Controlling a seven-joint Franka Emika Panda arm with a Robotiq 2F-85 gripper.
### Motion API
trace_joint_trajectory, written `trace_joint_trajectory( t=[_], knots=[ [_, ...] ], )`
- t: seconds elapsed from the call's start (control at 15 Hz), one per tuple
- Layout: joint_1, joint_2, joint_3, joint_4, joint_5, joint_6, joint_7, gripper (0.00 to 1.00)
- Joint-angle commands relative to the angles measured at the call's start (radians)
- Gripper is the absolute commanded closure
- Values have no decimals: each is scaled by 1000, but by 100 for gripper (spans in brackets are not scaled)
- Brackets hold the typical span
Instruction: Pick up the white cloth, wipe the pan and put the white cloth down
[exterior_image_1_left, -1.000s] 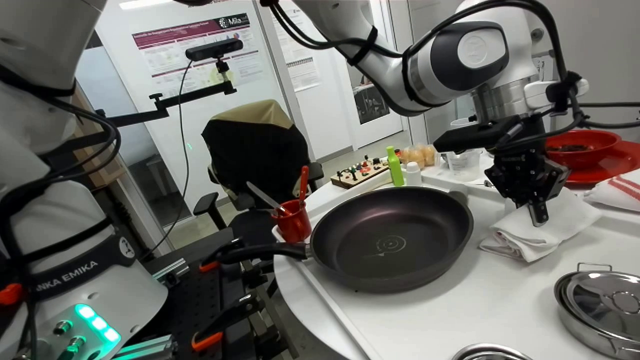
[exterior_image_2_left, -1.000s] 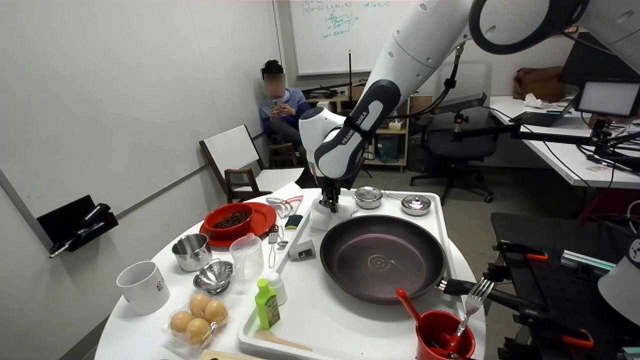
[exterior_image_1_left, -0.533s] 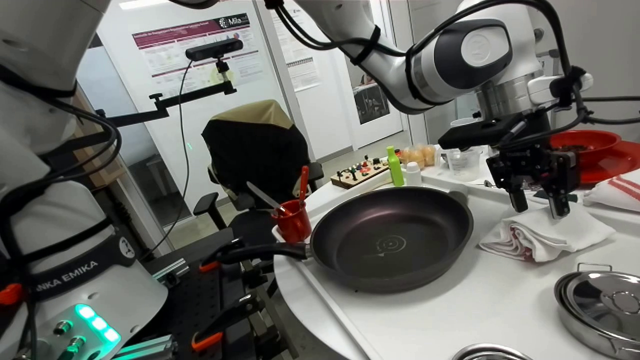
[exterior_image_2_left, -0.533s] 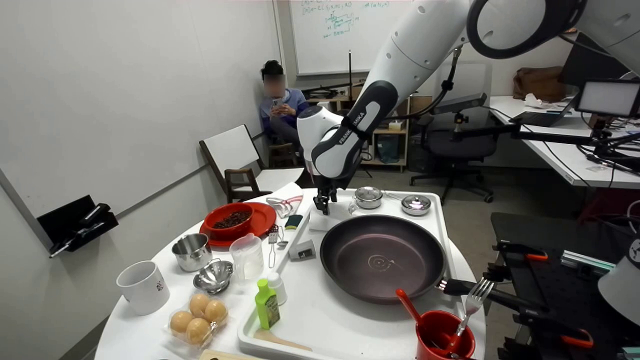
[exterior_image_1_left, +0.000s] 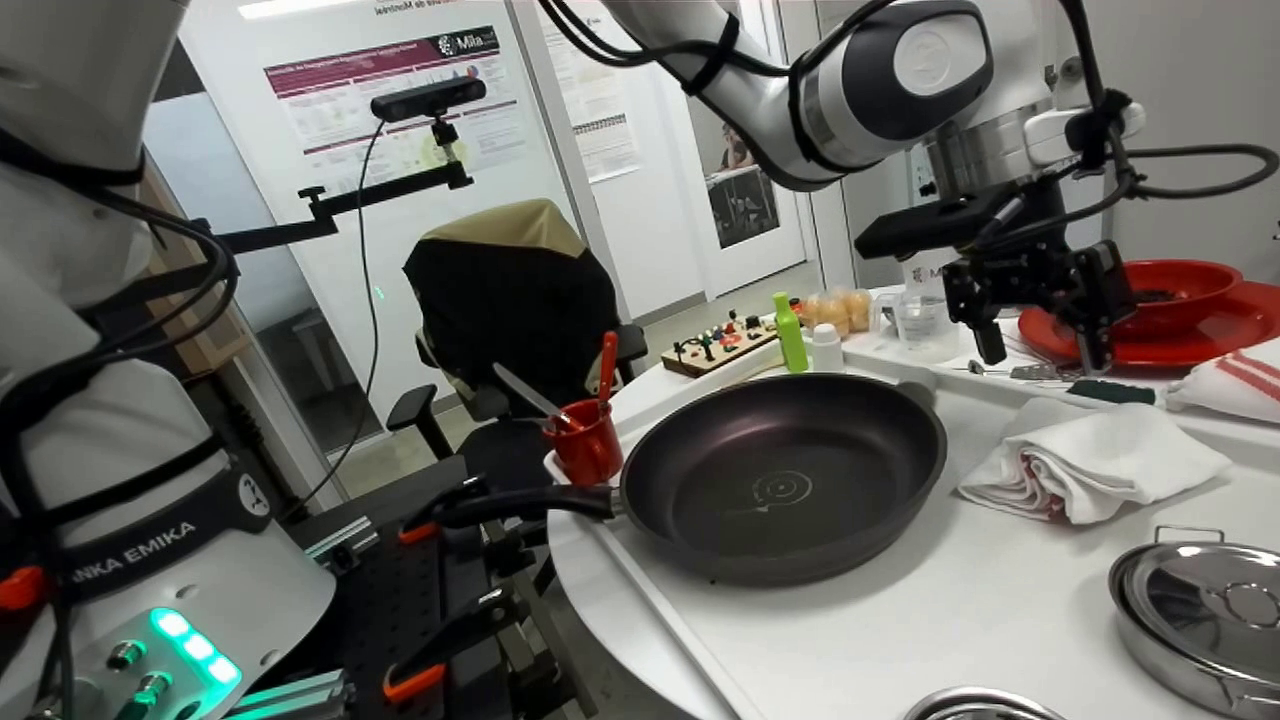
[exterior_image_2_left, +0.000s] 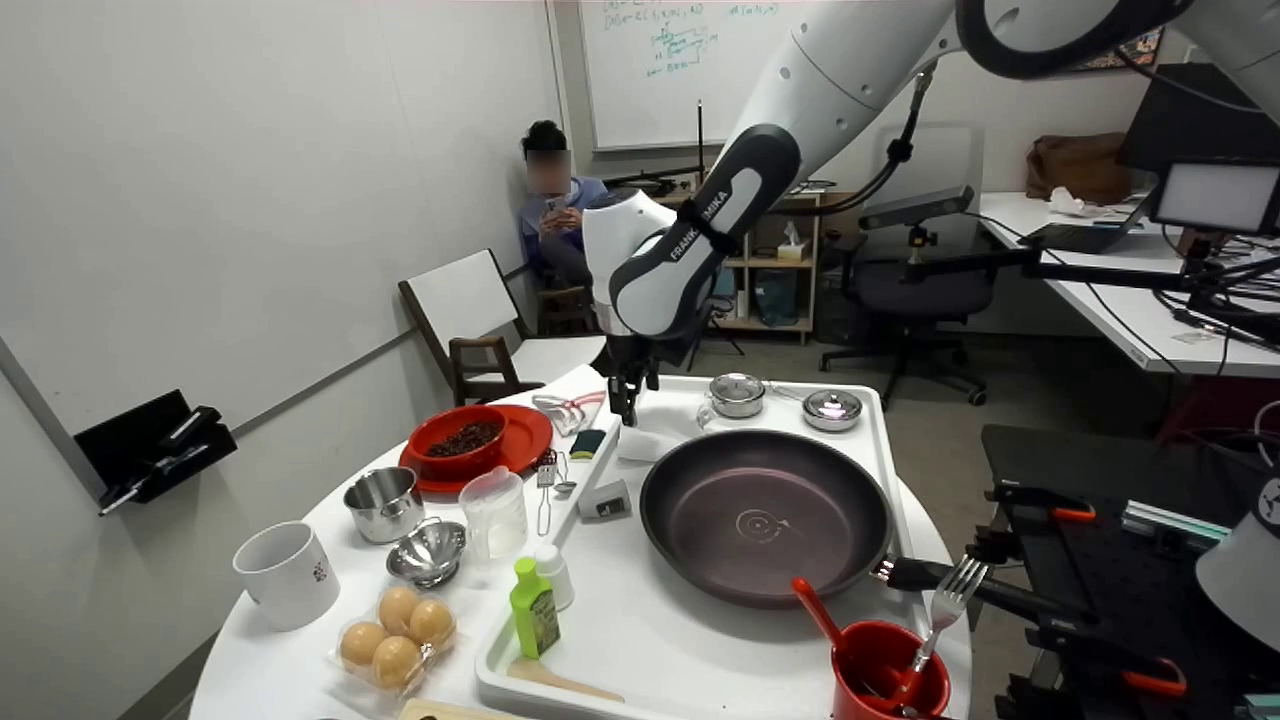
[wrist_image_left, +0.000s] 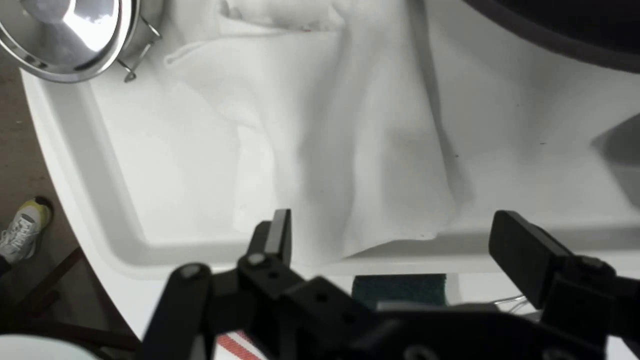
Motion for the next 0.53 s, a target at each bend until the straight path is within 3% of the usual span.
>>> trace_joint_trajectory(
  t=[0.0,0.07,0.13,0.47],
  knots=[
    [-7,-129,45,-146,33,27,-83,0],
    [-10,-161,59,-182,37,35,-102,0],
    [11,-69,21,-71,17,8,-53,0],
    [11,-137,38,-146,22,15,-78,0]
  ],
)
